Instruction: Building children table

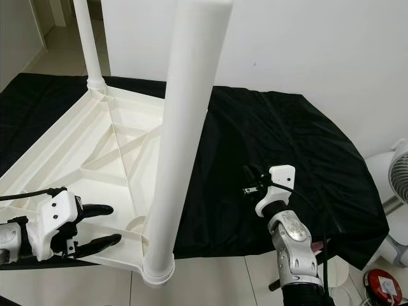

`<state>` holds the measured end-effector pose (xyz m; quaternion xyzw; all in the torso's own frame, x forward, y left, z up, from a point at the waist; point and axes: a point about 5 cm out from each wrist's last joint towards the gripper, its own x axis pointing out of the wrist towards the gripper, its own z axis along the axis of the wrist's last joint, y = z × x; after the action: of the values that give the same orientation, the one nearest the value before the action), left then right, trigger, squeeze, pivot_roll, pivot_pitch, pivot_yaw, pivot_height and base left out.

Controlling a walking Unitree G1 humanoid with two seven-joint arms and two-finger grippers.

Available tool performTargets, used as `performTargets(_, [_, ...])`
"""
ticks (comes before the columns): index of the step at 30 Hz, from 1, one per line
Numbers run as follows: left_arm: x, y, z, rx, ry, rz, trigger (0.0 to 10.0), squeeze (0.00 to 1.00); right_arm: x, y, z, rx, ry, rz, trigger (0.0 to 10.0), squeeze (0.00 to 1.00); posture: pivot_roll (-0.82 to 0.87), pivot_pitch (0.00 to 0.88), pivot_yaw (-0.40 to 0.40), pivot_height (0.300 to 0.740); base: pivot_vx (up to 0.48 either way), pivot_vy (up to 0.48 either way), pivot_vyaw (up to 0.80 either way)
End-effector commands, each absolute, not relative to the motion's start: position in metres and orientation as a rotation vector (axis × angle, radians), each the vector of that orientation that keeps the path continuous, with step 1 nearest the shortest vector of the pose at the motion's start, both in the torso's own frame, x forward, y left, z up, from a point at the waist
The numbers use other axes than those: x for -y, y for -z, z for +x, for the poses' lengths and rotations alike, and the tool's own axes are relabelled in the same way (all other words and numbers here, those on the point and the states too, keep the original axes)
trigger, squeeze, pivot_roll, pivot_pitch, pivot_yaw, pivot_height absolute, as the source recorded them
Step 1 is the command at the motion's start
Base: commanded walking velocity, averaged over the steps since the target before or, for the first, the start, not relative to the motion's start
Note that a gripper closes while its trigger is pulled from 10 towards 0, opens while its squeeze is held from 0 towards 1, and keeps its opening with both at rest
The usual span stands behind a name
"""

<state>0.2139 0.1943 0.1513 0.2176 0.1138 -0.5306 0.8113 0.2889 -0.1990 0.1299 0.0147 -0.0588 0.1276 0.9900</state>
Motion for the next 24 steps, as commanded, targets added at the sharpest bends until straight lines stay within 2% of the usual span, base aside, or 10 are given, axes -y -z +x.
performTargets(1, [-0.194,-0.144,0.211,-0.273,1.153,0.481,10.0,0.00,0.204,-0.130,0.290,0.108,-0.247,0.023,10.0,0.00,0.03,0.000,-0.110,0.740,0.000,0.000,0.00])
performTargets(6, [-0.192,-0.141,0.215,-0.274,1.140,0.503,10.0,0.00,0.205,-0.131,0.290,0.109,-0.246,0.022,10.0,0.00,0.03,0.000,-0.106,0.740,0.000,0.000,0.00])
performTargets(11, [-0.182,-0.127,0.236,-0.269,1.064,0.604,10.0,0.00,0.200,-0.132,0.289,0.114,-0.250,0.029,10.0,0.00,0.02,0.000,-0.099,0.740,0.000,0.000,0.00])
performTargets(15, [-0.180,-0.124,0.239,-0.271,1.049,0.619,10.0,0.00,0.198,-0.132,0.288,0.115,-0.253,0.030,10.0,0.00,0.02,0.000,-0.099,0.740,0.000,0.000,0.00])
performTargets(19, [-0.159,-0.121,0.245,-0.211,1.074,0.630,10.0,0.00,0.197,-0.132,0.288,0.116,-0.248,0.039,10.0,0.00,0.01,0.000,-0.094,0.740,0.000,0.000,0.00])
performTargets(21, [-0.142,-0.121,0.258,-0.165,1.020,0.581,10.0,0.00,0.194,-0.131,0.286,0.115,-0.246,0.048,10.0,0.00,0.00,0.000,-0.081,0.740,0.000,0.000,0.00])
performTargets(24, [-0.132,-0.122,0.267,-0.134,0.985,0.552,10.0,0.00,0.192,-0.130,0.285,0.115,-0.246,0.053,10.0,0.00,-0.01,0.000,-0.076,0.740,0.000,0.000,0.00])
